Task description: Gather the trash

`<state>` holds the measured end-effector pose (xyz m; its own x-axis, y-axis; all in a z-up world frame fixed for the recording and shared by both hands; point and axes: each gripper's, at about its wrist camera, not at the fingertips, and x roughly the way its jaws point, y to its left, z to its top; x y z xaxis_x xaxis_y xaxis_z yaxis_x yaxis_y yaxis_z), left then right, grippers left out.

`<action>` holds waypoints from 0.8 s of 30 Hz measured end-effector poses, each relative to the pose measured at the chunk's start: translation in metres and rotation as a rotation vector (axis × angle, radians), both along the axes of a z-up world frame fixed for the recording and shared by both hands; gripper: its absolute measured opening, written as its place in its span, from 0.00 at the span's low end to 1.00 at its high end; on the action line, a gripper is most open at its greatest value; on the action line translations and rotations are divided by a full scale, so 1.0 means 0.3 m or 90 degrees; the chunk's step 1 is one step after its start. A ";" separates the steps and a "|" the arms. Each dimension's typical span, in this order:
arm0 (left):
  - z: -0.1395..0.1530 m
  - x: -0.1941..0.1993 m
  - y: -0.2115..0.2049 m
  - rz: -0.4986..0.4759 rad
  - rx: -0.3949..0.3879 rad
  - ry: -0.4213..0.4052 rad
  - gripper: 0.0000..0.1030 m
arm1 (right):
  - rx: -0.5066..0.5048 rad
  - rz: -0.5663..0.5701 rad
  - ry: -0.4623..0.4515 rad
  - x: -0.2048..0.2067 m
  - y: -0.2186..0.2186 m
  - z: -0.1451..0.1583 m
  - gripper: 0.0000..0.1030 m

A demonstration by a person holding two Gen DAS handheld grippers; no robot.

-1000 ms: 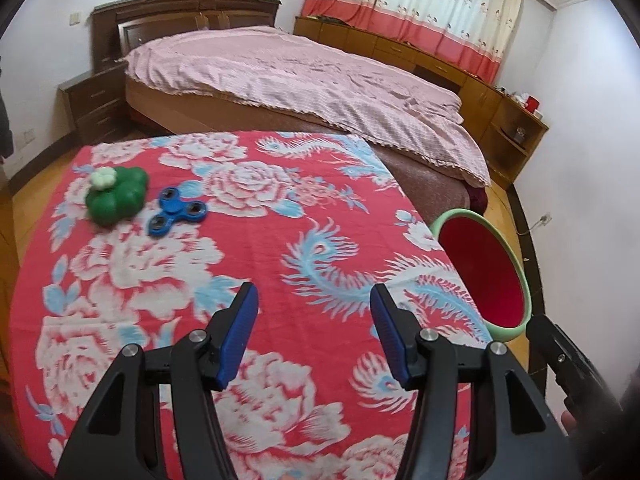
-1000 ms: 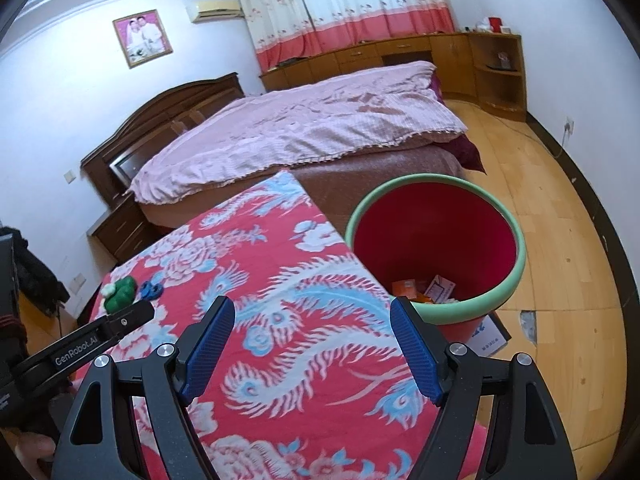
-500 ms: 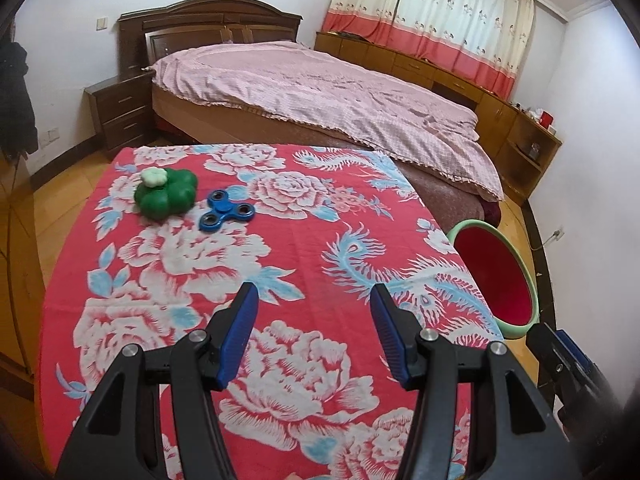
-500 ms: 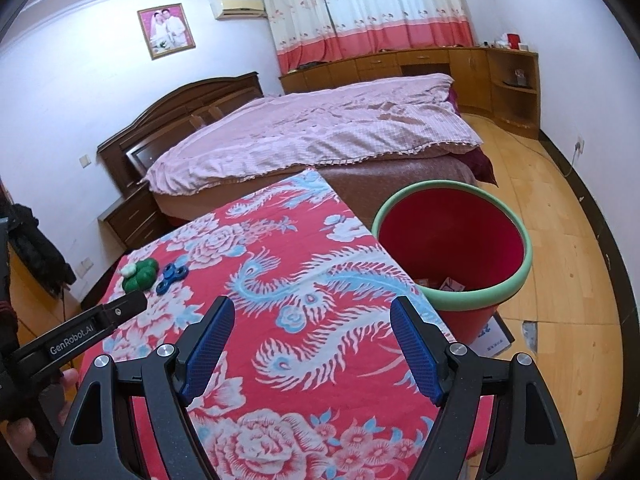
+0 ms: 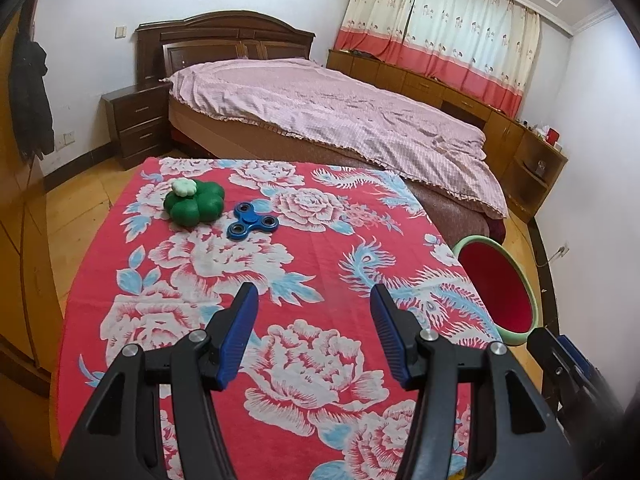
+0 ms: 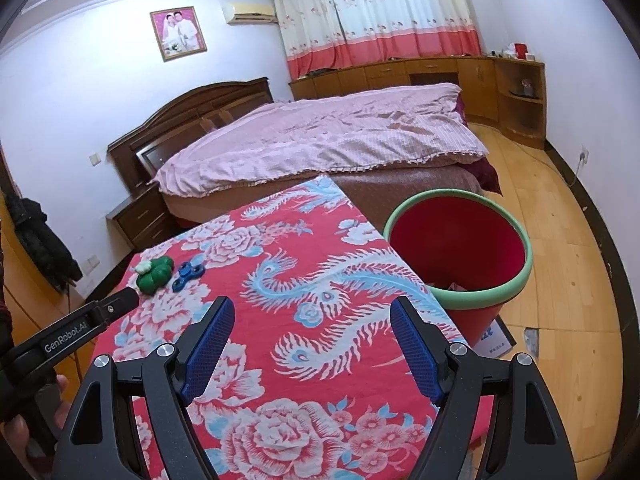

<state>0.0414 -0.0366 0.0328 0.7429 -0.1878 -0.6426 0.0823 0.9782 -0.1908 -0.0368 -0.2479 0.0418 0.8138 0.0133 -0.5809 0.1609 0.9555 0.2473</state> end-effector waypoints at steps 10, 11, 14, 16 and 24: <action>0.020 -0.029 0.019 0.009 0.001 -0.011 0.56 | -0.003 0.008 -0.011 -0.021 0.018 0.017 0.78; 0.022 -0.031 0.019 0.009 0.001 -0.012 0.56 | -0.003 0.008 -0.012 -0.022 0.018 0.018 0.79; 0.026 -0.032 0.020 0.009 0.000 -0.013 0.56 | -0.003 0.008 -0.012 -0.026 0.019 0.021 0.79; 0.029 -0.035 0.021 0.009 0.000 -0.015 0.56 | -0.004 0.009 -0.013 -0.030 0.022 0.023 0.78; 0.031 -0.034 0.024 0.011 -0.001 -0.015 0.56 | -0.005 0.011 -0.014 -0.029 0.027 0.027 0.79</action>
